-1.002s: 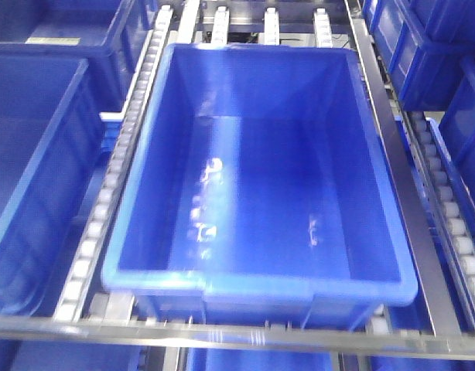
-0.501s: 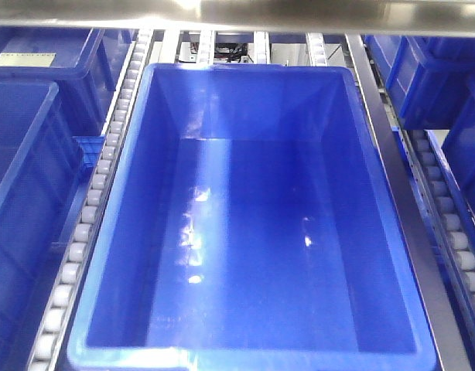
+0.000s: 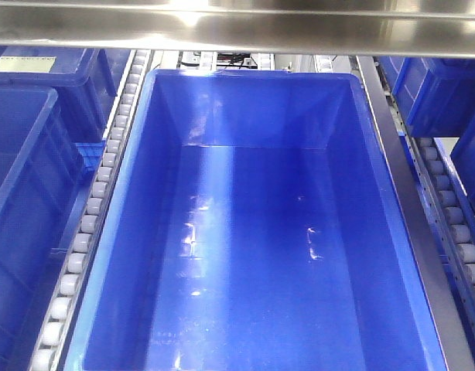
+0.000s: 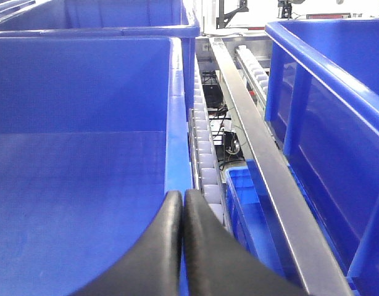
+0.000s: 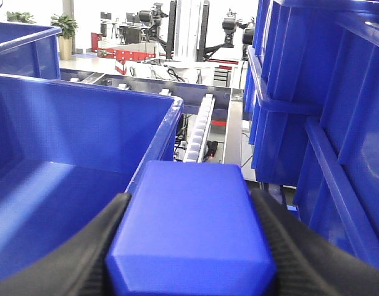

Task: Pour parts from conveyor to right shelf

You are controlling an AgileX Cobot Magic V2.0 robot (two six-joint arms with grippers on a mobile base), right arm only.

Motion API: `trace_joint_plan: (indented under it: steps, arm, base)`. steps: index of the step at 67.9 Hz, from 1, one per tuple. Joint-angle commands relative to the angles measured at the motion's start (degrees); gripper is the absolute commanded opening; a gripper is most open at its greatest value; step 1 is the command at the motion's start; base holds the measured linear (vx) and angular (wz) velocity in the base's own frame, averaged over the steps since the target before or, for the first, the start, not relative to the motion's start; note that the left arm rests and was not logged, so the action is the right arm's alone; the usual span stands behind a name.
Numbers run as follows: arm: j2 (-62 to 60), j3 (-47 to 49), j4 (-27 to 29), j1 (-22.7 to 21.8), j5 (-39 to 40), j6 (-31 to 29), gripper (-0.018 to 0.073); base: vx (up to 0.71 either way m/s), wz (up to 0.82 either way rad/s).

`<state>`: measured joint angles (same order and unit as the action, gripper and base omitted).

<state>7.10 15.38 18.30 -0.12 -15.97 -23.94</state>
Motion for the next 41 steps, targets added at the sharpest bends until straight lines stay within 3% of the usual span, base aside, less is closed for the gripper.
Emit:
trace_joint_plan:
  steps: [1,41]
  arm:
    - [0.81,1.59,0.28,0.03,4.36,-0.03,-0.0003]
    - [0.81,1.59,0.4,0.03,4.35,1.05,-0.0003]
  base:
    - [0.0,0.0]
    - [0.0,0.0]
